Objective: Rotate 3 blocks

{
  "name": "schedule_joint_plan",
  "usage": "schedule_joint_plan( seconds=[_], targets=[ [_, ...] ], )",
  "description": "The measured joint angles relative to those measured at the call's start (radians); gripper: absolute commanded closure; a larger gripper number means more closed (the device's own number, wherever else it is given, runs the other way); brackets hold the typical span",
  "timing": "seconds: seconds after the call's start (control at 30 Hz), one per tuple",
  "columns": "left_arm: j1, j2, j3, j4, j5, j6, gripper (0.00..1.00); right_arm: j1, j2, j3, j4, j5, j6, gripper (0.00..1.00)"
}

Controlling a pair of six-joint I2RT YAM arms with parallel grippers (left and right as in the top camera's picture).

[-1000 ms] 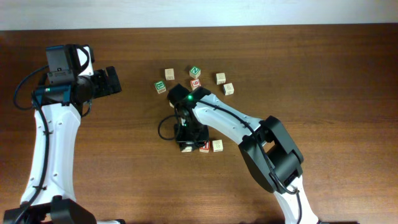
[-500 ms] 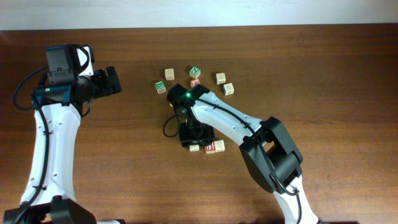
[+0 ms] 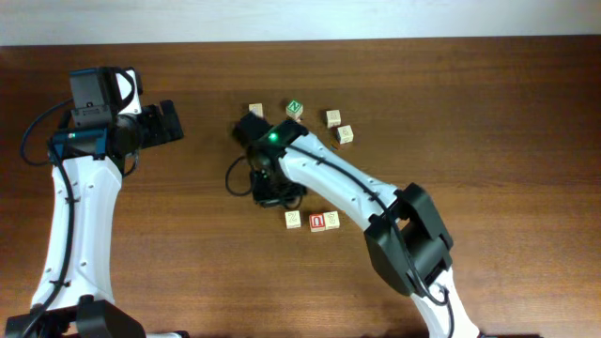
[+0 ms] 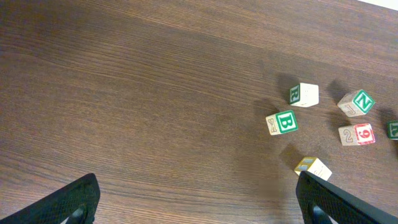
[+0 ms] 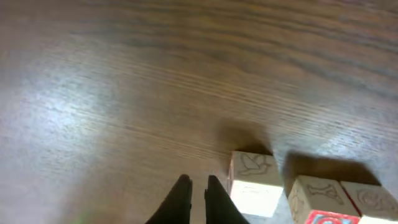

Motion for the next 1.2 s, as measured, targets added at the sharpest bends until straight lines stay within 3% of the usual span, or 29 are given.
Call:
schedule_joint_plan(
  seconds=[0.27,1.2],
  targets=[
    [0.000,0.000,0.000,0.000,0.000,0.000,0.01,0.047,0.034,0.000,0.003,0.101,0.040,0.96],
    [0.000,0.000,0.000,0.000,0.000,0.000,0.01,0.027,0.095,0.000,-0.125,0.118,0.065,0.96]
  ],
)
